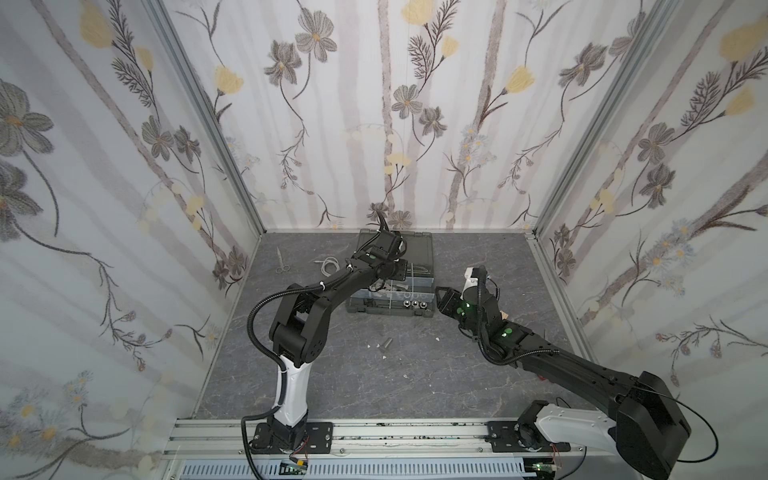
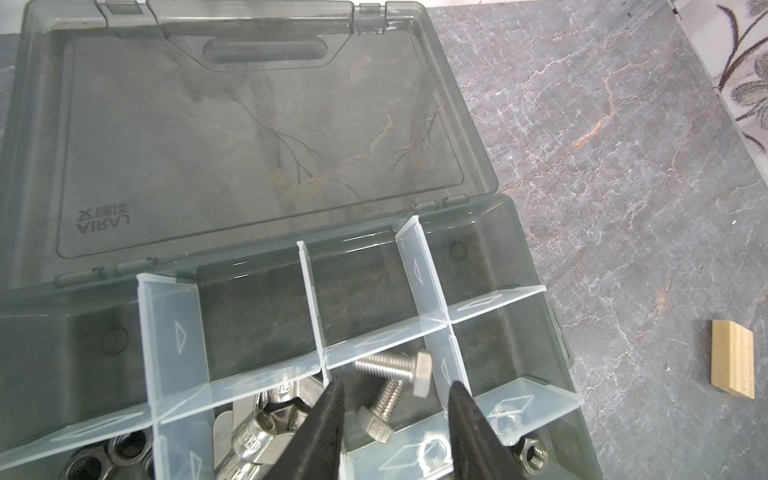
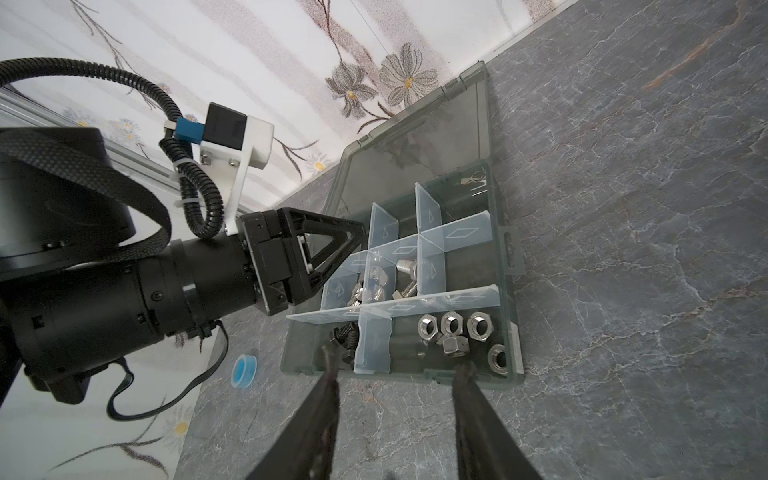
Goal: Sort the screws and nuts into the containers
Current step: 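Open the left gripper to drop the bolt into the compartment, then withdraw the left gripper while the right gripper lowers onto the last bolt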
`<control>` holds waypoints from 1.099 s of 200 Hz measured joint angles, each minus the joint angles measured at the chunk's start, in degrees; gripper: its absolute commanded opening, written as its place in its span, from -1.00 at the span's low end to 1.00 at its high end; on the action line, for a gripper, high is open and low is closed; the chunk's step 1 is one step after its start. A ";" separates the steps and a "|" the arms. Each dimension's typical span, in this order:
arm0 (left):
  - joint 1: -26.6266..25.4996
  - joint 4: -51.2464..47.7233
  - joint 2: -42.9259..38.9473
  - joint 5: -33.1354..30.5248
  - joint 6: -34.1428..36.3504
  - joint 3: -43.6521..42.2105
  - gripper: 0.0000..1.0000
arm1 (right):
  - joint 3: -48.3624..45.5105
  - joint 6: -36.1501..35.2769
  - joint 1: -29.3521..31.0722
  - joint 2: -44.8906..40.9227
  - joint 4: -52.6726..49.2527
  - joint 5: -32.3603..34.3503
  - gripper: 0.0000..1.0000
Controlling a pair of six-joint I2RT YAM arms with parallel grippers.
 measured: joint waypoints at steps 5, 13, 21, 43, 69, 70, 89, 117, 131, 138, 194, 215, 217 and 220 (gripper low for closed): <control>0.00 0.04 -0.35 0.00 -0.02 -0.31 -0.12 | -0.02 0.00 -0.02 0.00 0.00 0.00 -0.09; 0.02 0.09 -0.87 0.04 -0.37 -0.79 -0.12 | -0.09 0.00 -0.02 0.00 0.00 0.00 -0.08; 0.02 0.07 -1.38 0.24 -0.68 -1.27 -0.12 | -0.11 0.00 -0.07 0.00 0.00 0.00 -0.09; 0.02 0.11 -2.64 1.25 -1.81 -2.36 -0.12 | -0.17 0.00 -0.09 0.07 0.00 -0.02 -0.09; 0.00 0.15 -4.28 1.42 -3.02 -3.61 -0.12 | -0.35 0.00 -0.09 0.15 0.02 -0.02 -0.08; 0.00 0.15 -4.35 1.42 -3.02 -3.65 -0.12 | -0.35 0.00 -0.11 0.15 0.02 -0.02 -0.08; 0.00 0.35 -6.16 1.36 -3.41 -5.07 -0.10 | -0.55 0.00 -0.20 0.15 0.11 -0.04 -0.08; 0.00 0.50 -9.14 1.20 -4.09 -8.39 -0.10 | -1.11 0.17 -0.20 0.24 0.28 -0.07 -0.08; 0.02 0.42 -10.95 0.76 -4.46 -10.23 -0.09 | -1.18 0.17 -0.20 0.74 0.42 -0.31 -0.08; 0.02 0.50 -12.09 0.57 -4.68 -11.23 -0.08 | -1.18 0.20 -0.20 1.01 0.44 -0.50 -0.08; 0.04 6.34 -23.47 -2.54 -9.57 -23.17 -0.01 | -0.35 -0.61 1.05 4.52 0.42 -4.04 -0.05; 0.07 9.20 -27.96 -3.37 -11.89 -29.22 0.01 | 1.66 -4.33 4.00 7.39 0.22 -7.56 -0.03; 0.07 9.44 -28.44 -3.48 -12.04 -29.81 0.01 | 1.95 -4.83 4.31 7.76 0.09 -7.89 -0.03; 0.07 9.94 -29.16 -3.65 -12.20 -30.75 0.01 | 2.38 -5.53 4.74 8.24 -0.24 -8.41 -0.02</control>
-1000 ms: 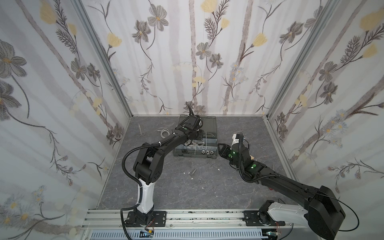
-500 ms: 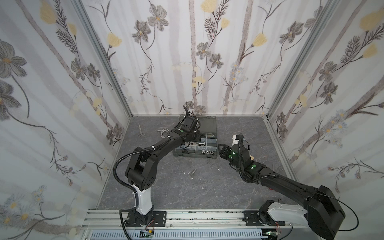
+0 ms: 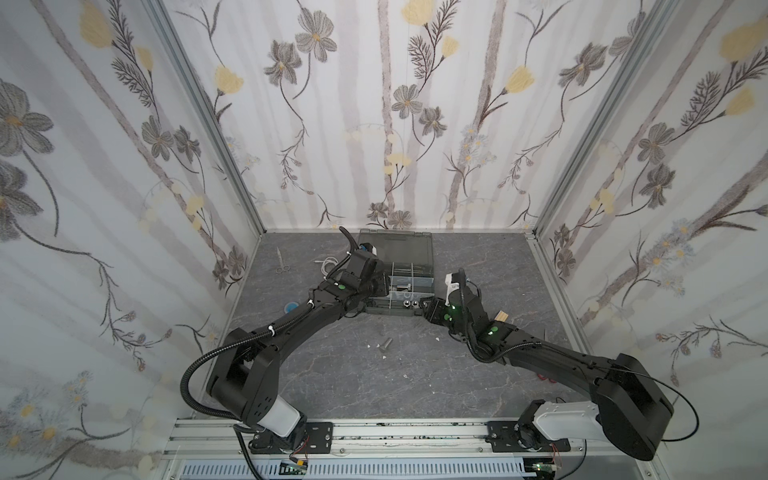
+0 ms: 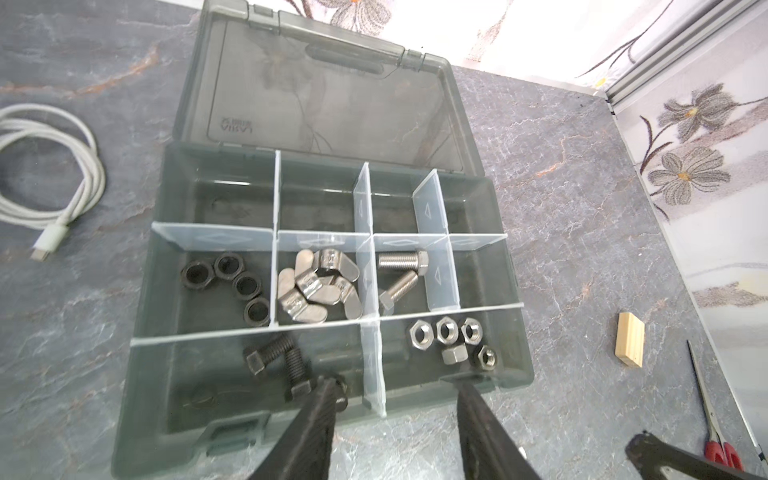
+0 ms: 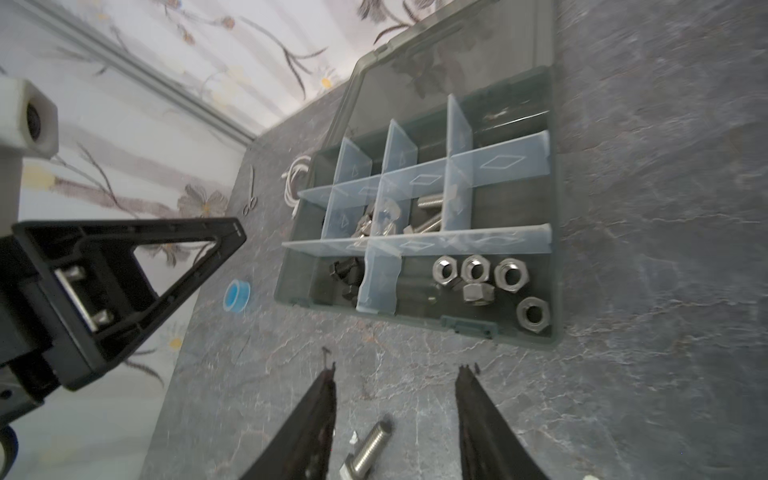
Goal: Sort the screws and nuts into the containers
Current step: 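Withdraw the left gripper while the right gripper lowers onto the last bolt, then close the right gripper on the last silver bolt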
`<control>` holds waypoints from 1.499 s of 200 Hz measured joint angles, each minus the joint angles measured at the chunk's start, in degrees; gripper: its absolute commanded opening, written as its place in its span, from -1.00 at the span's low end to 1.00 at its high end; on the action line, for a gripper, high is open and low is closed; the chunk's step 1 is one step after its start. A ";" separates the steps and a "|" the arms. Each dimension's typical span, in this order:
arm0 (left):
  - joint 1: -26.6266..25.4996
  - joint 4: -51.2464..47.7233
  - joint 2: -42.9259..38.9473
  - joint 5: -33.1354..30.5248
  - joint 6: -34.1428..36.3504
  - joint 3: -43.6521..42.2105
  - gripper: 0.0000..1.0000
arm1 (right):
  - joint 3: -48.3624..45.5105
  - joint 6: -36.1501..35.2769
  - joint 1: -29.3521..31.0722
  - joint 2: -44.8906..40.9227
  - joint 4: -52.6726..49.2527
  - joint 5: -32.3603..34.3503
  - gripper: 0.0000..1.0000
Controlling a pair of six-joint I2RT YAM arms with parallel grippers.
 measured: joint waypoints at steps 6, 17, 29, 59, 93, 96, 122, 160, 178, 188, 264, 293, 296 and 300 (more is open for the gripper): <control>0.02 0.37 -1.20 -0.28 -0.37 -1.31 0.02 | 1.05 -1.84 0.96 1.29 -0.44 -1.27 0.00; 0.13 1.36 -3.69 -0.98 -1.14 -4.00 0.03 | 2.80 -5.31 3.08 3.32 -1.42 -2.73 0.05; 0.31 2.01 -6.62 -1.68 -1.49 -6.82 0.05 | 4.72 -9.99 5.81 5.60 -3.37 -4.52 0.12; 1.14 3.82 -13.99 -3.85 -2.49 -13.42 0.08 | 7.34 -20.44 8.04 9.25 -8.17 -7.67 0.26; 2.60 4.59 -20.28 -5.62 -4.39 -19.23 0.08 | 10.27 -28.98 8.15 12.07 -11.69 -8.83 0.51; 2.78 4.66 -20.68 -5.66 -4.55 -19.56 0.08 | 10.64 -29.55 8.15 12.39 -12.04 -9.07 0.53; 4.44 5.18 -23.37 -6.01 -5.84 -21.94 0.08 | 13.94 -34.03 8.46 15.89 -14.05 -10.23 0.59; 6.05 5.68 -24.59 -5.77 -6.43 -23.32 0.09 | 16.72 -37.53 9.11 21.24 -16.15 -10.69 0.64; 6.34 5.79 -24.57 -5.35 -6.69 -23.52 0.09 | 17.46 -38.36 9.68 23.06 -16.87 -10.69 0.64; 6.47 5.97 -24.39 -5.38 -6.93 -23.52 0.09 | 17.94 -38.75 9.97 24.13 -17.14 -10.71 0.63; 6.58 6.62 -23.56 -3.85 -7.96 -23.89 0.09 | 20.09 -39.80 10.14 29.40 -17.86 -10.93 0.53; 6.64 6.73 -24.00 -3.63 -8.35 -24.33 0.09 | 20.90 -39.93 10.21 30.84 -18.03 -10.91 0.39; 6.64 6.75 -24.06 -3.48 -8.37 -24.39 0.09 | 21.00 -39.93 10.21 30.97 -18.12 -10.88 0.38; 6.64 6.78 -24.17 -3.37 -8.41 -24.50 0.09 | 21.09 -40.00 10.25 31.19 -18.14 -10.84 0.36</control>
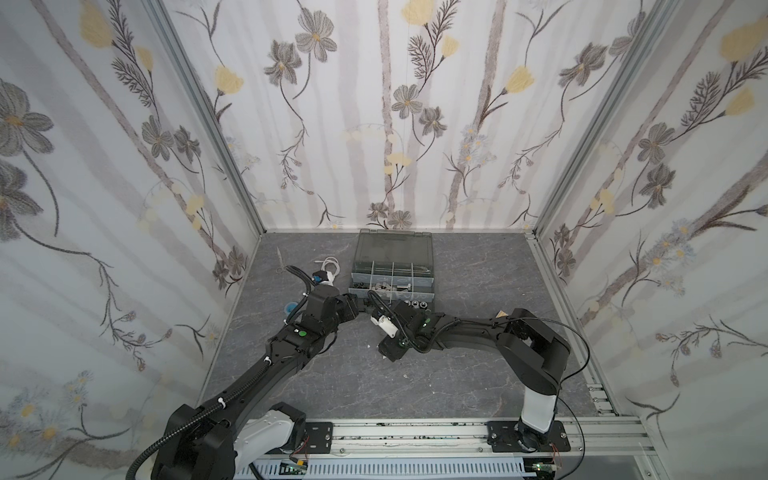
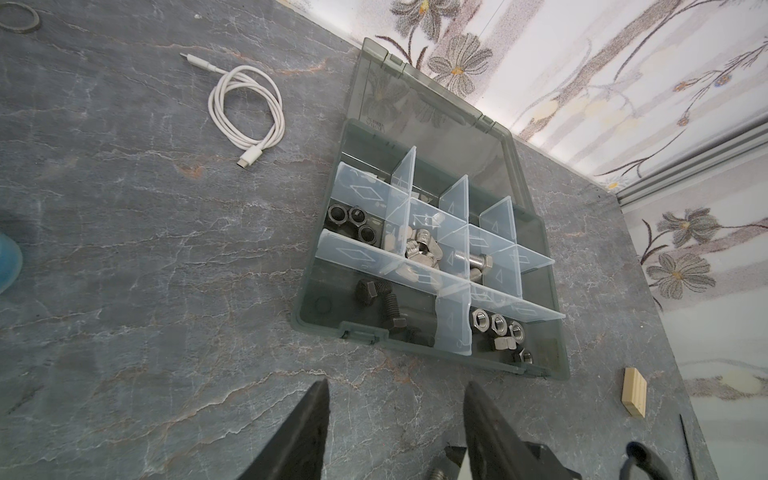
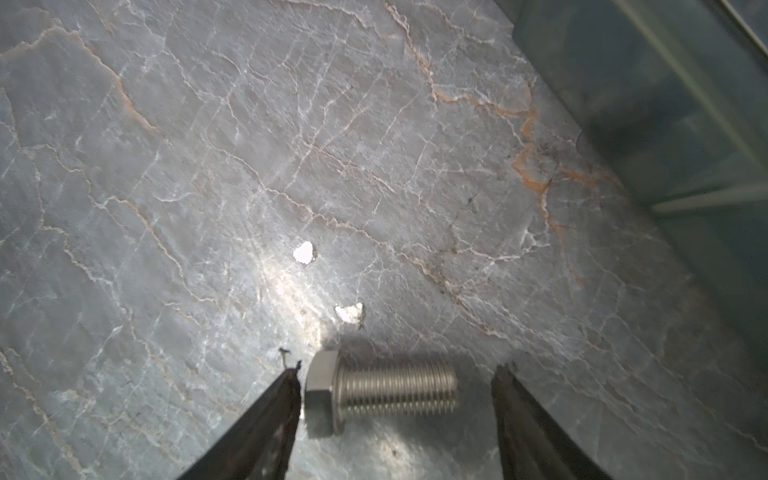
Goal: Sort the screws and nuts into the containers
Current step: 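Close the right gripper on the last silver bolt, then carry the bolt with the right gripper over the box compartment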
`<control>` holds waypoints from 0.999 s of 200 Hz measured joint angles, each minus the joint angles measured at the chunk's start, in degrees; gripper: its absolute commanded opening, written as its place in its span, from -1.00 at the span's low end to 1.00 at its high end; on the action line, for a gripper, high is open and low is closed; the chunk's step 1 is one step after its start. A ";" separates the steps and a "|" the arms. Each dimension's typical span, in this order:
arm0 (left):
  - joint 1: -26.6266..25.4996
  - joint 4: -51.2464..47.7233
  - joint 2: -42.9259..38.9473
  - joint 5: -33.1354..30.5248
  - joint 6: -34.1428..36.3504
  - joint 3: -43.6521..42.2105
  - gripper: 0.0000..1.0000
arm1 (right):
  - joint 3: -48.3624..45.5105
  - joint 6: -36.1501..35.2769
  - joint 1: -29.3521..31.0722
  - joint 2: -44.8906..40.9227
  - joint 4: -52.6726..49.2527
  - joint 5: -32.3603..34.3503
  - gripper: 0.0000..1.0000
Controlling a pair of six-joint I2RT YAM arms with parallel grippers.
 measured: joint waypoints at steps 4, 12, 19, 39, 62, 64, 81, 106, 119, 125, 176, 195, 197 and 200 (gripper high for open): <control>0.00 0.02 -0.07 0.00 -0.04 -0.07 0.09 | 0.09 -0.11 0.00 0.11 0.02 0.17 0.35; 0.02 0.09 -0.17 0.00 -0.13 -0.20 0.09 | 0.24 -0.17 0.04 0.33 0.09 0.22 0.30; 0.04 0.13 -0.26 0.00 -0.13 -0.26 0.09 | 0.33 -0.17 0.11 0.44 0.11 0.33 0.28; 0.11 0.52 -0.61 0.00 -0.15 -0.57 0.09 | 0.46 -0.37 0.26 0.76 0.52 0.96 0.14; 0.20 0.74 -1.01 0.02 -0.17 -0.85 0.09 | 0.50 -0.35 0.24 0.85 0.68 1.07 0.00; 0.20 0.74 -1.05 0.02 -0.17 -0.85 0.09 | 0.50 -0.35 0.24 0.85 0.68 1.07 -0.01; 0.26 0.76 -1.36 0.04 -0.17 -0.90 0.09 | 0.50 -0.33 0.26 0.85 0.70 1.07 -0.03; 0.42 0.81 -1.42 0.11 -0.17 -1.11 0.09 | 0.50 -0.33 0.24 0.79 0.70 1.07 -0.10; 0.42 0.83 -1.64 0.15 -0.17 -1.31 0.09 | 0.48 -0.28 0.09 0.26 0.11 1.07 -0.12; 0.42 0.83 -1.84 0.15 -0.17 -1.42 0.09 | 0.44 -0.28 -0.04 -0.28 -0.50 1.03 -0.13; 0.94 0.85 -3.23 0.13 -0.15 -1.84 0.10 | 4.63 1.51 -7.17 -7.50 -2.10 0.61 -0.15; 1.01 0.85 -3.54 0.17 -0.15 -2.03 0.11 | 8.46 3.21 -11.54 -7.80 -2.16 0.44 -0.14; 1.01 0.85 -3.61 0.17 -0.15 -2.03 0.11 | 8.90 3.43 -11.91 -7.72 -2.21 0.81 -0.13; 1.01 0.85 -3.65 0.17 -0.17 -2.05 0.11 | 9.60 3.69 -12.39 -7.52 -2.29 1.36 -0.13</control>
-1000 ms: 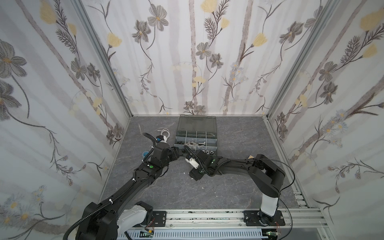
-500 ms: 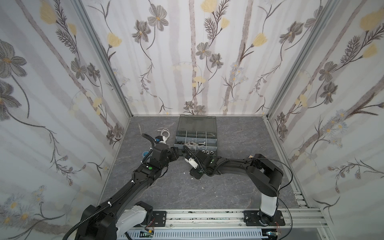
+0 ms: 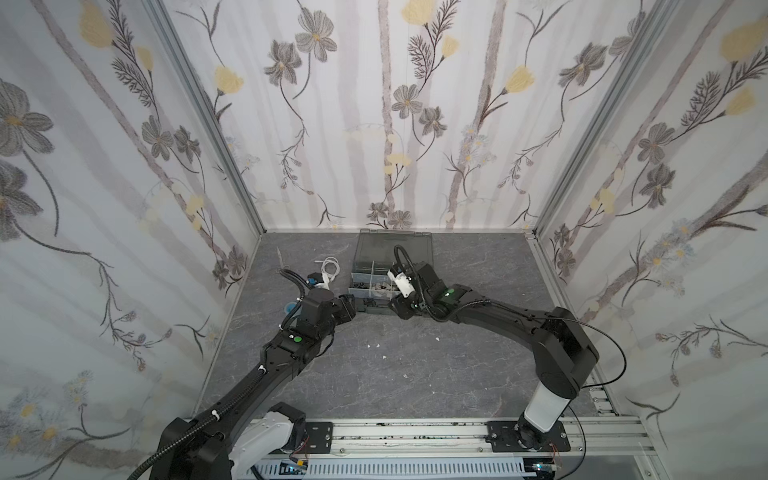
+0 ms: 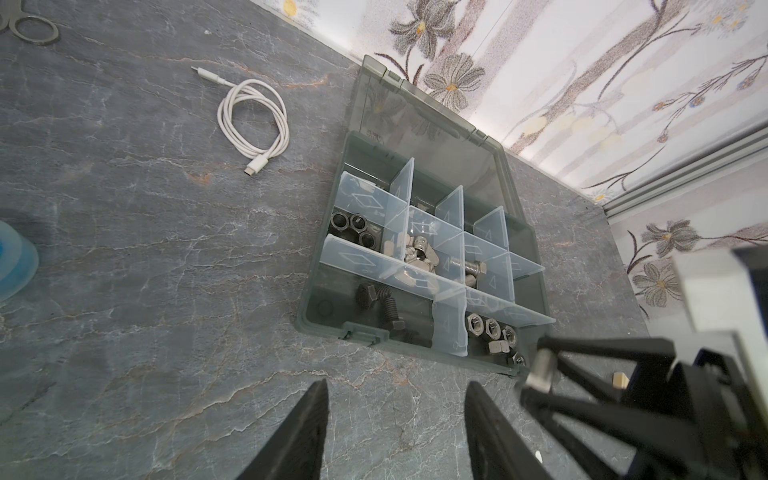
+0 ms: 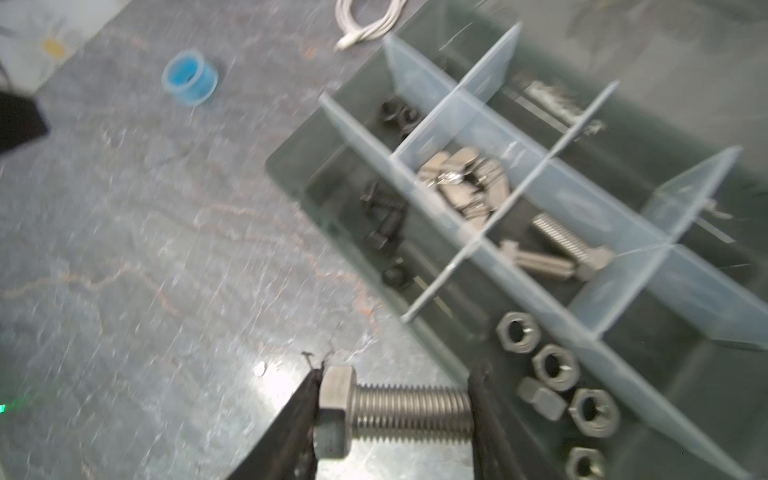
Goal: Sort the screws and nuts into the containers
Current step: 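Carry the bolt with the right gripper over the box compartment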
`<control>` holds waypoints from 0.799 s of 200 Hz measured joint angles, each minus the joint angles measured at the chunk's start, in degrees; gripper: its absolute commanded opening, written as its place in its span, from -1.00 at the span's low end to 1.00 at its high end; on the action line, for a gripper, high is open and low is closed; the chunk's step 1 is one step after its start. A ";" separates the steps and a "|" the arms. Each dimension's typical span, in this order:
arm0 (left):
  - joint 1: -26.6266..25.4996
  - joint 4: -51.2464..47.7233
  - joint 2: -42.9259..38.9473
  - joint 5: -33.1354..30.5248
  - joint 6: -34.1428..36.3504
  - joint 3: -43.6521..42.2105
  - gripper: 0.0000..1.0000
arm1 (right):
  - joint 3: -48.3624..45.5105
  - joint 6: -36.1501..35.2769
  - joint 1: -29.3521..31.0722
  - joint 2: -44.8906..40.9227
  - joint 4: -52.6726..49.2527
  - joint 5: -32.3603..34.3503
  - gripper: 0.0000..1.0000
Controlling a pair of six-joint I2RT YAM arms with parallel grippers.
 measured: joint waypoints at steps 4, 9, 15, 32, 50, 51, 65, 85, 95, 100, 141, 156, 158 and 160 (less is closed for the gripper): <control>0.00 0.00 -0.07 0.04 0.00 -0.07 0.11 | 1.01 0.28 -0.61 0.28 -0.04 0.59 -0.13; 0.04 0.00 -0.20 0.07 0.00 -0.11 0.11 | 2.29 0.66 -1.16 0.76 -0.07 1.07 -0.13; 0.07 0.00 -0.33 0.20 0.00 -0.15 0.11 | 3.72 1.18 -1.57 1.44 -0.04 1.66 -0.14; 0.07 -0.02 -0.96 0.22 0.00 -0.24 0.12 | 7.30 2.84 -2.25 3.67 -0.07 3.10 -0.14; 0.17 0.00 -1.92 0.22 0.00 -0.31 0.14 | 9.79 5.03 -2.71 6.10 -0.20 5.09 -0.14; 0.17 0.00 -1.95 0.22 0.00 -0.31 0.14 | 9.88 5.09 -2.73 6.19 -0.20 5.18 -0.14; 0.22 0.04 -2.54 0.17 0.02 -0.42 0.15 | 11.37 6.91 -2.91 8.04 -0.48 6.67 -0.14; 0.33 0.04 -2.91 0.20 0.02 -0.63 0.15 | 12.87 9.42 -3.08 10.32 -1.20 8.13 -0.14; 0.35 0.11 -3.02 0.20 0.00 -0.76 0.15 | 13.35 10.62 -3.13 11.26 -1.55 8.68 -0.14; 0.39 0.11 -3.06 0.20 0.00 -0.83 0.15 | 13.55 11.15 -3.13 11.74 -1.73 8.90 -0.14; 0.55 0.15 -3.19 0.20 0.00 -1.27 0.16 | 14.43 14.01 -3.17 14.10 -2.23 9.16 -0.04; 0.57 0.15 -3.32 0.20 0.00 -1.33 0.16 | 14.71 14.67 -3.17 14.53 -2.23 9.14 0.14; 0.57 0.15 -3.34 0.20 0.00 -1.33 0.16 | 14.71 14.67 -3.17 14.56 -2.23 9.14 0.17; 0.59 0.15 -3.34 0.20 0.02 -1.33 0.16 | 14.73 14.75 -3.17 14.58 -2.23 9.14 0.19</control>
